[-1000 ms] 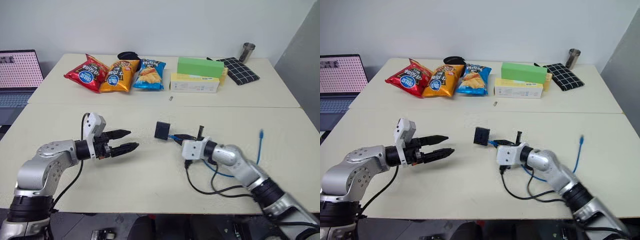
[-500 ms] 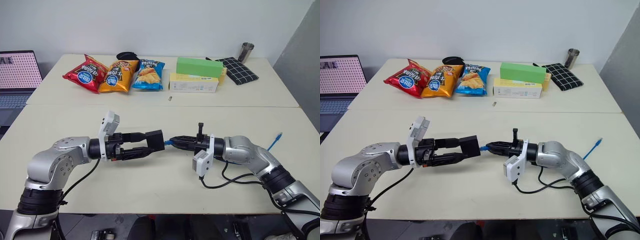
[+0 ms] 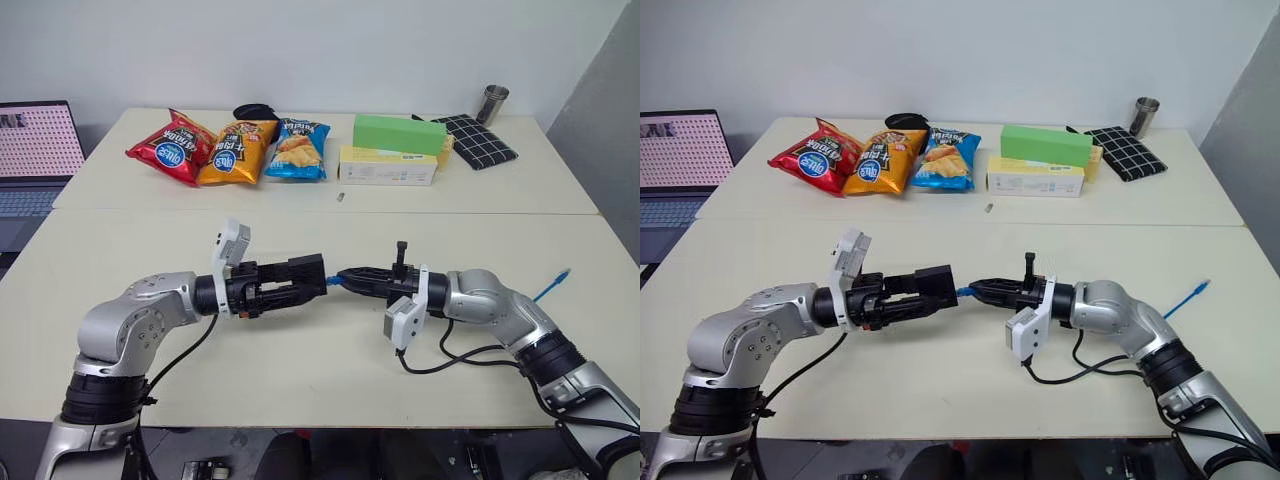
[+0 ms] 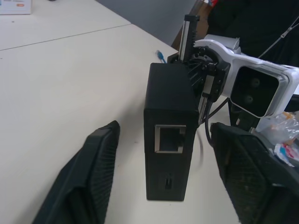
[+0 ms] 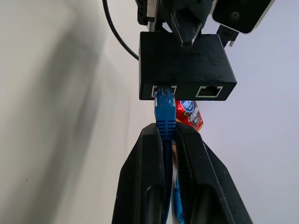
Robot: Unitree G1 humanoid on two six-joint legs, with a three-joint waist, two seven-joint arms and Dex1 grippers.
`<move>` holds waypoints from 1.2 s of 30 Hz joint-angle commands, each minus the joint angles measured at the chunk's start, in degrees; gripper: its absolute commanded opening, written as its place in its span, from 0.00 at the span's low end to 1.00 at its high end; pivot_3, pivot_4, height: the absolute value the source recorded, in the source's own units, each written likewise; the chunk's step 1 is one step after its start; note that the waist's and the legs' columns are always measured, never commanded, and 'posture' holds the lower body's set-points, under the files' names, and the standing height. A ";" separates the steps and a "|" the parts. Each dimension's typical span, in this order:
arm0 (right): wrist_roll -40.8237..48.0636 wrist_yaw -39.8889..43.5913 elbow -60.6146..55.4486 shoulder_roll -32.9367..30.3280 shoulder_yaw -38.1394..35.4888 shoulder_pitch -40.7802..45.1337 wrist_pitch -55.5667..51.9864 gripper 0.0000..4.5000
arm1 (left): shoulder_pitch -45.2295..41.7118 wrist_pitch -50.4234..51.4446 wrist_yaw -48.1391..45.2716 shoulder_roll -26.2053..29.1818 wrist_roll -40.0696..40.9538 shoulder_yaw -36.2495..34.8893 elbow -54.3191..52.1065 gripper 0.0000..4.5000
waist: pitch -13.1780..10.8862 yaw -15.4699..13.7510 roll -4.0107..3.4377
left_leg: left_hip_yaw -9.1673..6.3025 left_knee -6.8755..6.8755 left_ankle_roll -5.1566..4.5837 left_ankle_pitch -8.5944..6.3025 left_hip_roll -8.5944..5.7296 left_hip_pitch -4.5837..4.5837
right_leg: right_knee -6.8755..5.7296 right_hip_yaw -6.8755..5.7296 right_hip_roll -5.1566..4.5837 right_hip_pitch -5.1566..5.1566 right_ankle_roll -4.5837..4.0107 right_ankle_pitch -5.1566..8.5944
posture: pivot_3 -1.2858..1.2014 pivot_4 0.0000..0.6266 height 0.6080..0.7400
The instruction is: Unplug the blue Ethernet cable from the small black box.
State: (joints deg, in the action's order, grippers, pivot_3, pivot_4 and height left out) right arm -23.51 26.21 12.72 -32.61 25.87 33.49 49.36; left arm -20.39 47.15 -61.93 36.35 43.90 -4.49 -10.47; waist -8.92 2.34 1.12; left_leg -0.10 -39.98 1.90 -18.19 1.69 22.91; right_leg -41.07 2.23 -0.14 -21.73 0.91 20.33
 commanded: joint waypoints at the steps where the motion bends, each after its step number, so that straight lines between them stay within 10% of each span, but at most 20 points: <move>1: 0.39 0.05 -0.91 0.25 -1.54 0.87 0.86 0.02 | -1.06 -0.27 -0.42 -0.07 0.86 -0.06 0.00 0.47 | 0.00 0.00 0.00 | 0.00 0.00 0.00 0.00 0.00 0.00 | 0.00 0.01 0.00 0.00 0.00 0.00 | 0.52 0.24 1.00; 7: -1.03 -0.17 -1.01 -0.06 -1.38 1.06 1.78 0.02 | -1.17 -1.41 -1.41 0.48 -0.43 0.81 1.28 0.19 | 0.00 0.00 0.00 | 0.00 0.00 0.00 0.00 0.00 0.00 | 0.00 0.00 0.00 0.00 0.00 0.00 | 0.52 0.24 1.00; 13: -2.59 0.70 -0.78 -0.75 -0.54 1.29 3.08 0.02 | -1.43 -2.41 -2.26 1.02 -1.70 1.49 2.37 0.18 | 0.00 -0.01 0.00 | 0.00 0.00 0.00 0.00 -0.01 0.00 | 0.00 0.01 0.00 0.00 0.00 0.00 | 0.52 0.24 1.00; 19: 4.31 7.31 -3.68 -3.12 -0.16 0.63 0.68 0.36 | -2.57 -2.93 -2.87 0.74 -2.19 1.82 3.65 0.18 | 0.00 -0.04 0.00 | 0.00 0.00 0.00 0.00 -0.01 0.00 | 0.00 0.01 0.00 0.00 0.00 0.00 | 0.52 0.24 1.00; 24: 25.87 20.63 -18.82 -7.09 -0.36 -5.69 -23.57 0.60 | -3.28 -5.87 -5.07 1.15 -4.70 3.58 3.94 0.18 | 0.00 -0.32 -0.01 | -0.03 0.00 0.00 0.00 0.00 0.00 | 0.02 -0.02 -0.01 0.03 0.00 0.00 | 0.52 0.24 1.00; 30: 53.76 19.38 -35.37 -6.25 -5.00 -7.60 -65.45 0.61 | -4.37 -9.48 -9.12 2.14 -6.86 5.85 2.95 0.18 | -0.01 -0.53 -0.01 | -0.10 -0.04 0.00 0.00 0.01 0.00 | 0.02 -0.05 -0.02 0.09 0.00 0.00 | 0.52 0.24 1.00; 36: 62.09 18.41 -35.93 -3.37 -7.77 -5.40 -82.09 0.61 | -5.17 -12.25 -11.68 3.29 -8.13 7.00 2.02 0.18 | -0.01 -0.55 -0.01 | -0.22 -0.04 -0.01 -0.01 -0.04 0.01 | 0.11 -0.13 -0.02 0.15 0.00 0.00 | 0.52 0.24 1.00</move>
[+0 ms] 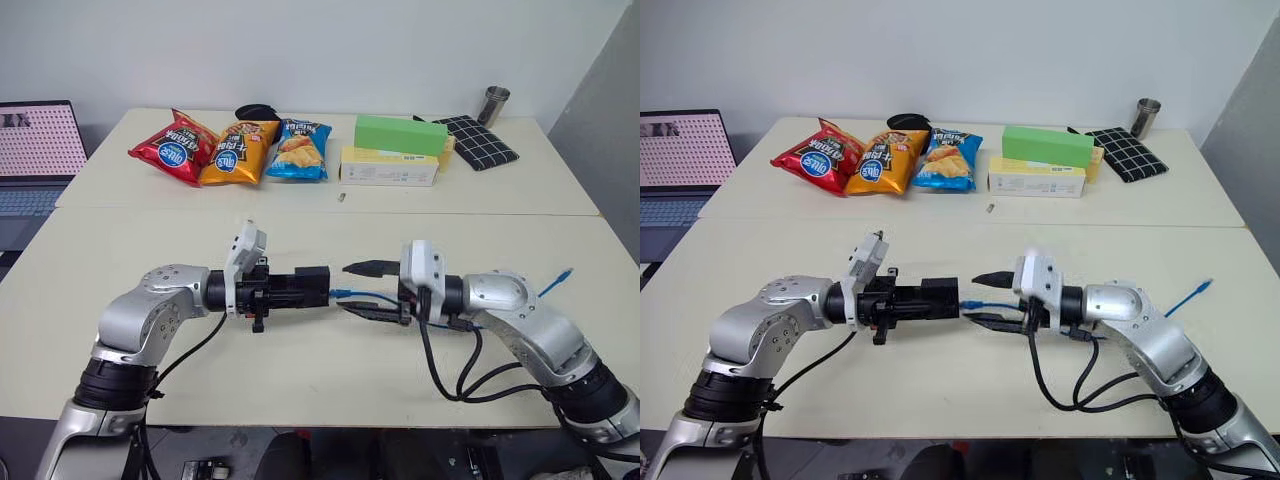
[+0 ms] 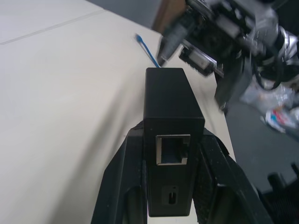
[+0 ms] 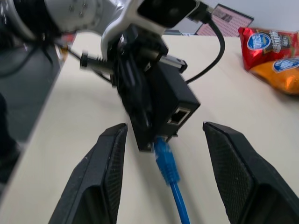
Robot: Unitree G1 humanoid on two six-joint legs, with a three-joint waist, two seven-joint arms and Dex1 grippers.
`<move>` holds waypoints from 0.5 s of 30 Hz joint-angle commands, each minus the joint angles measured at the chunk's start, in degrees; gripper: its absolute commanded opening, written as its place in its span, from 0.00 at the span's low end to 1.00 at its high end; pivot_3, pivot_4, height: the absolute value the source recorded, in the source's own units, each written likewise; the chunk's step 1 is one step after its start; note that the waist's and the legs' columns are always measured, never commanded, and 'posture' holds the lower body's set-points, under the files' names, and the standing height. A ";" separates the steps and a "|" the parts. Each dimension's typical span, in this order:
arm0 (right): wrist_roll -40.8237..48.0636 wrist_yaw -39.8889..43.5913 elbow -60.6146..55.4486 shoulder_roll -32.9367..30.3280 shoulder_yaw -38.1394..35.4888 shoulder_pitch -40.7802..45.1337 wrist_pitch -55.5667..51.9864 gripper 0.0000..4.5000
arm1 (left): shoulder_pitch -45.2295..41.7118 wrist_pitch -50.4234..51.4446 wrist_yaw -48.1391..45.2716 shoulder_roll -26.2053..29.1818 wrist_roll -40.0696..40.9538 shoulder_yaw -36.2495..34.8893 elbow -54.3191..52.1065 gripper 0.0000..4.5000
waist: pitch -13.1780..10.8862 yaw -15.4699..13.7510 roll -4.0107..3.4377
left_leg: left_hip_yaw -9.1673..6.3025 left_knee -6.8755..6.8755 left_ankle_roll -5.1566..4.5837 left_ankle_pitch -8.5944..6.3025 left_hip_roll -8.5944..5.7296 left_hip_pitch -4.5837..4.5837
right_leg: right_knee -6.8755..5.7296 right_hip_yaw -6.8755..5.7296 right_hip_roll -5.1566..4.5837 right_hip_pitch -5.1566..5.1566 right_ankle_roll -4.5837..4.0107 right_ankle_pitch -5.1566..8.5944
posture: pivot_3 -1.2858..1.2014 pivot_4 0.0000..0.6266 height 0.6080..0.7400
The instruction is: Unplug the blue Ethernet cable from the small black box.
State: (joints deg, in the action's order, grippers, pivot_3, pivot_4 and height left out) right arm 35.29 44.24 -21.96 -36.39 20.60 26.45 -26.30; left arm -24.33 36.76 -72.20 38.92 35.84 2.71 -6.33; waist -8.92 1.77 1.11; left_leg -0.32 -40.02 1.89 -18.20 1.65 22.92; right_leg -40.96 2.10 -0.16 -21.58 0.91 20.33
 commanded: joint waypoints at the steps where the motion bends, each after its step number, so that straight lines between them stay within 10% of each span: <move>1: 3.50 1.04 -0.83 0.43 -2.61 1.97 -7.68 0.61 | -1.32 -1.93 -1.45 0.77 -0.04 -0.25 -2.21 0.18 | 0.00 0.01 0.00 | 0.00 0.00 -0.01 0.00 -0.01 0.00 | 0.01 0.01 0.00 0.00 0.00 0.00 | 0.52 0.24 1.00; 15: 3.02 5.34 3.17 3.77 -3.10 4.84 -15.18 0.61 | -0.31 -2.05 -0.73 0.55 0.48 -0.89 -4.14 0.18 | 0.00 0.06 0.00 | 0.00 0.01 -0.02 -0.01 -0.01 0.00 | 0.01 0.01 0.00 -0.01 0.00 0.00 | 0.52 0.24 1.00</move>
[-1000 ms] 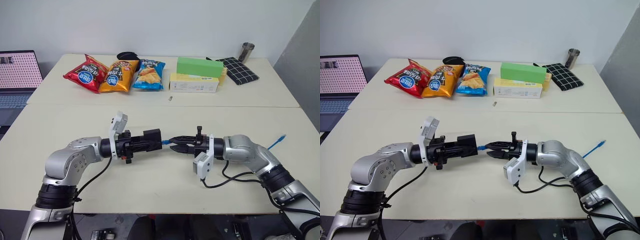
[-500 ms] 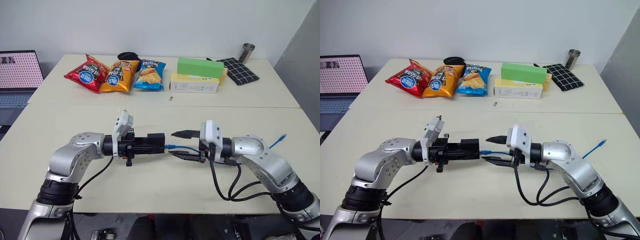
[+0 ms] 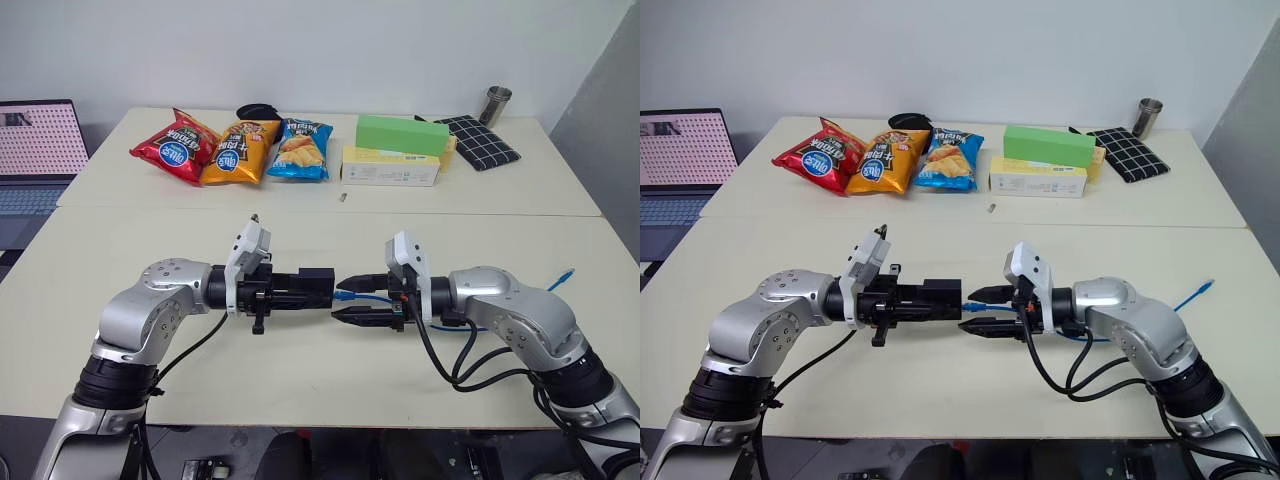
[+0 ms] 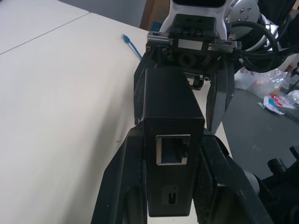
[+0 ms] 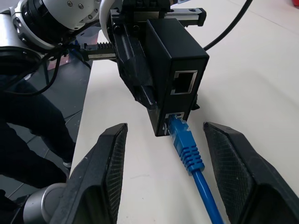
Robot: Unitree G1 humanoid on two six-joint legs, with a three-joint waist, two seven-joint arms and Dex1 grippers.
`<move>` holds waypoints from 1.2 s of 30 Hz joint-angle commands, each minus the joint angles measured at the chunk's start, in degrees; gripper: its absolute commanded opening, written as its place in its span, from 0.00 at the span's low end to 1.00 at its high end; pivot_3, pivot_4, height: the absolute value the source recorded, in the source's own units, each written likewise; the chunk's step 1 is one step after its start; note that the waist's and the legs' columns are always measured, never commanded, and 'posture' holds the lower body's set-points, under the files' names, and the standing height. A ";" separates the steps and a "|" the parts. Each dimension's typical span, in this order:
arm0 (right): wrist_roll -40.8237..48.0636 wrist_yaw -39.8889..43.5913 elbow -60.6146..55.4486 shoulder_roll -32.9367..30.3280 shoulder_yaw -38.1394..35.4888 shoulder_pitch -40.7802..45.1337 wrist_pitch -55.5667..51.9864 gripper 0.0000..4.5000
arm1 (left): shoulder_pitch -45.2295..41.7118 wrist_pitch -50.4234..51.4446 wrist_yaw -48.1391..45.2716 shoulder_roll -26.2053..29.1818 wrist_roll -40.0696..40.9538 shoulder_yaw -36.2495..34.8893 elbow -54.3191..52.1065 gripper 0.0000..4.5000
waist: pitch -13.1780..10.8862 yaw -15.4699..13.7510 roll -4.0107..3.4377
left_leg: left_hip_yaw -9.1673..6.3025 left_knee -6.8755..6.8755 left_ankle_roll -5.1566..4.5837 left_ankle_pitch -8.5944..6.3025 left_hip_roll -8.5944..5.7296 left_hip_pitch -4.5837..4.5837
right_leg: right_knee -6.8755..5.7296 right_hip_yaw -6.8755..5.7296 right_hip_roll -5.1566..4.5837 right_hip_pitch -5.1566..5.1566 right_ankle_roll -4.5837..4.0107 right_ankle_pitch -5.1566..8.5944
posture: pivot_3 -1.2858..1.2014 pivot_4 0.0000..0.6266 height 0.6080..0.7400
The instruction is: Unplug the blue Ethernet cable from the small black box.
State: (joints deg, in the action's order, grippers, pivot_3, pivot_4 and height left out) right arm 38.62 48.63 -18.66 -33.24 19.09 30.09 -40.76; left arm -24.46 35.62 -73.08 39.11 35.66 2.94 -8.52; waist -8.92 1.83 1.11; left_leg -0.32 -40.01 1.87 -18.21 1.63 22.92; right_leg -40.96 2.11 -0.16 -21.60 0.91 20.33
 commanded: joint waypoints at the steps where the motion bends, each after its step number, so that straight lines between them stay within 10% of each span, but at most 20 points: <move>1: -0.27 1.09 0.04 0.80 -1.80 1.31 -1.04 0.61 | -0.11 -0.97 0.14 0.36 0.61 -1.11 -1.98 0.18 | 0.00 0.00 0.00 | 0.00 0.00 0.00 0.00 0.00 0.00 | 0.00 0.00 0.00 0.00 0.00 0.00 | 0.52 0.24 1.00; 6: -0.01 1.74 0.58 1.22 -2.47 1.75 -2.24 0.61 | 0.28 -1.38 0.00 0.36 0.37 -0.96 -1.91 0.18 | 0.00 0.00 0.00 | 0.00 0.00 0.00 0.00 0.00 0.00 | 0.00 0.00 0.00 0.00 0.00 0.00 | 0.52 0.24 1.00; 18: -0.05 4.63 0.64 1.44 -3.40 2.20 -4.85 0.02 | 1.69 -2.13 -0.48 0.23 0.52 -0.20 -3.04 0.18 | 0.00 0.00 0.00 | -0.01 0.01 0.00 0.00 0.00 0.00 | 0.00 -0.01 0.00 -0.01 0.00 0.00 | 0.52 0.24 1.00; 36: -4.89 10.24 5.97 -3.14 -4.35 2.01 -3.16 0.01 | 3.80 -7.80 -1.64 2.61 -4.03 -0.27 -0.84 0.18 | 0.00 -0.01 0.00 | 0.00 0.01 -0.01 0.00 -0.02 0.00 | 0.02 0.00 0.00 0.00 0.00 0.00 | 0.52 0.24 1.00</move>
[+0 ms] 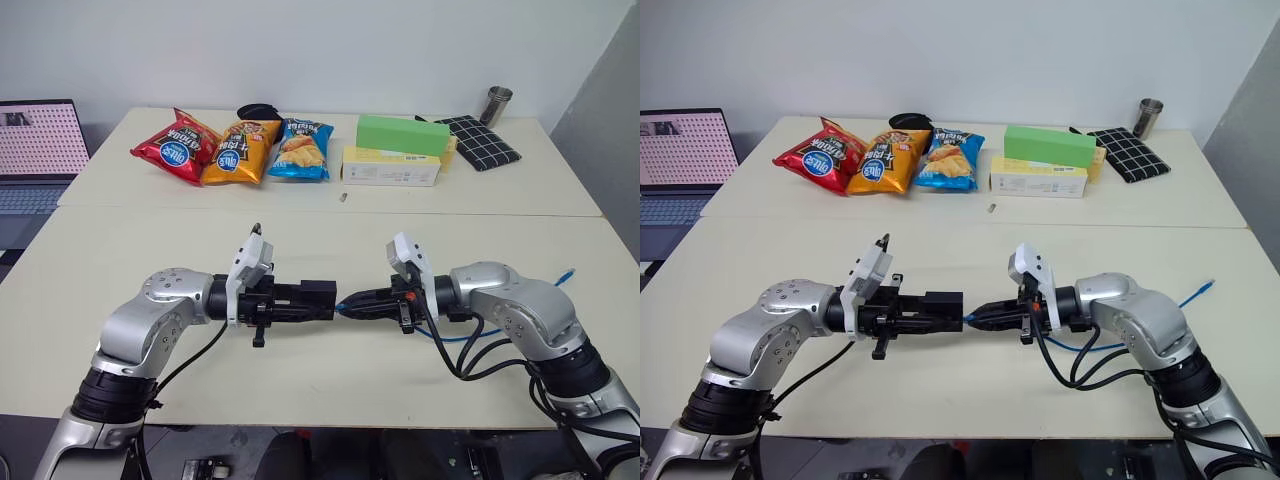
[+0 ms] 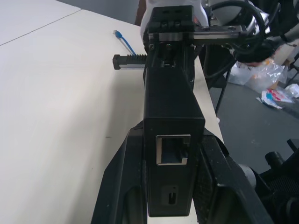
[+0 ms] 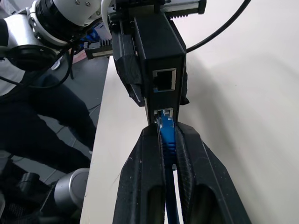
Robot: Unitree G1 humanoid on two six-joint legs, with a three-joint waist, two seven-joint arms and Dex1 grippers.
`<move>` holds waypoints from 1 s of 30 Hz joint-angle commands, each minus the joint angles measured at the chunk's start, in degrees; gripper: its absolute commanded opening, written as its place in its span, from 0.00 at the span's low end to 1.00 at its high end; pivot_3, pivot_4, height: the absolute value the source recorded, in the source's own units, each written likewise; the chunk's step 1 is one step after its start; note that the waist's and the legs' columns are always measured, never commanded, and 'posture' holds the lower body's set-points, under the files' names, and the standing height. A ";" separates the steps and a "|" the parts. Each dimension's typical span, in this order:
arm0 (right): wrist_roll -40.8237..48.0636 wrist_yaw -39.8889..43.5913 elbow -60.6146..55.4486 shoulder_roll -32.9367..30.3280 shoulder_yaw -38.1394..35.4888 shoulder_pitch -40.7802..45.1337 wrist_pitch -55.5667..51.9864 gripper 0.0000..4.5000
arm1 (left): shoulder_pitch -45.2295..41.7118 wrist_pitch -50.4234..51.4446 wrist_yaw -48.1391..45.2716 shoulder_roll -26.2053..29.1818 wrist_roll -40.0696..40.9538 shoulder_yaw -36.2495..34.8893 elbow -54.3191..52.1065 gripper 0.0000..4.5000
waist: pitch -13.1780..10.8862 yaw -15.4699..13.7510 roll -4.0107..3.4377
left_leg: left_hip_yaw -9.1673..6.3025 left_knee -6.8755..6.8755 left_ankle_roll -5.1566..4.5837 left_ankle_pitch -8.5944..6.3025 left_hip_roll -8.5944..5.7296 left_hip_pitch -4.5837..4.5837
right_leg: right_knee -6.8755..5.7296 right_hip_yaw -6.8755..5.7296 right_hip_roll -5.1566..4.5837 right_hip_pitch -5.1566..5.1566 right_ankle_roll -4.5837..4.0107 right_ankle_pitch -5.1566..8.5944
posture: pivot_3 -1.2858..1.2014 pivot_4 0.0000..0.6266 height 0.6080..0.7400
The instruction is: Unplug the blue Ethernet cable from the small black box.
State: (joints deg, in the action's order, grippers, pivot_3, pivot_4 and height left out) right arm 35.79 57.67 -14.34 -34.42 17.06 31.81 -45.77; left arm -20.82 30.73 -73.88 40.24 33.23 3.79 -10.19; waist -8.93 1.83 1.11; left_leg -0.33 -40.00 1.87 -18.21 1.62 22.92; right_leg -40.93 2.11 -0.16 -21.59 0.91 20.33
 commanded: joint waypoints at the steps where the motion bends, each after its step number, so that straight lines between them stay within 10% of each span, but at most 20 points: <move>1: -2.79 1.06 2.85 -2.44 -2.93 0.06 2.67 0.01 | 0.32 -3.61 -0.80 1.87 -2.07 -1.43 1.49 0.18 | 0.00 0.00 0.00 | 0.00 0.00 -0.01 0.00 0.00 0.00 | 0.00 0.00 0.00 0.00 0.00 0.00 | 0.52 0.24 1.00; 13: -34.45 -31.83 39.71 3.73 -4.92 10.06 31.67 0.01 | -0.73 -7.51 5.32 -0.16 -5.84 -2.80 5.91 0.18 | -0.01 0.05 -0.02 | 0.27 0.02 0.02 0.01 0.02 0.03 | -0.10 0.16 0.00 -0.18 0.00 0.00 | 0.52 0.24 1.00; 22: -36.36 -31.45 50.02 4.63 -8.47 13.58 37.98 0.54 | -2.96 -10.14 10.93 -2.87 -8.88 -3.46 9.47 0.18 | -0.01 0.53 -0.02 | 0.36 0.07 0.02 0.01 0.06 0.04 | -0.08 0.21 0.00 -0.20 0.00 0.00 | 0.52 0.24 1.00; 30: -21.04 -13.83 22.35 1.72 -13.82 5.70 26.93 0.86 | -3.90 -16.96 24.67 -5.60 -15.78 -6.98 17.36 0.18 | -0.02 0.12 -0.04 | 0.30 0.08 0.02 0.01 0.07 0.05 | -0.09 0.17 0.00 -0.20 0.00 0.00 | 0.52 0.24 1.00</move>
State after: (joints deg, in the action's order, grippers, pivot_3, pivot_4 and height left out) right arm 8.28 37.95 17.88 -32.04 4.99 38.83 -14.73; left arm -23.44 16.63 -53.17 35.01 19.32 -0.67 5.53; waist -8.94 1.94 1.07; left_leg -0.03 -39.91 1.89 -18.20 1.70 22.97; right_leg -41.02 2.26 -0.16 -21.80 0.91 20.33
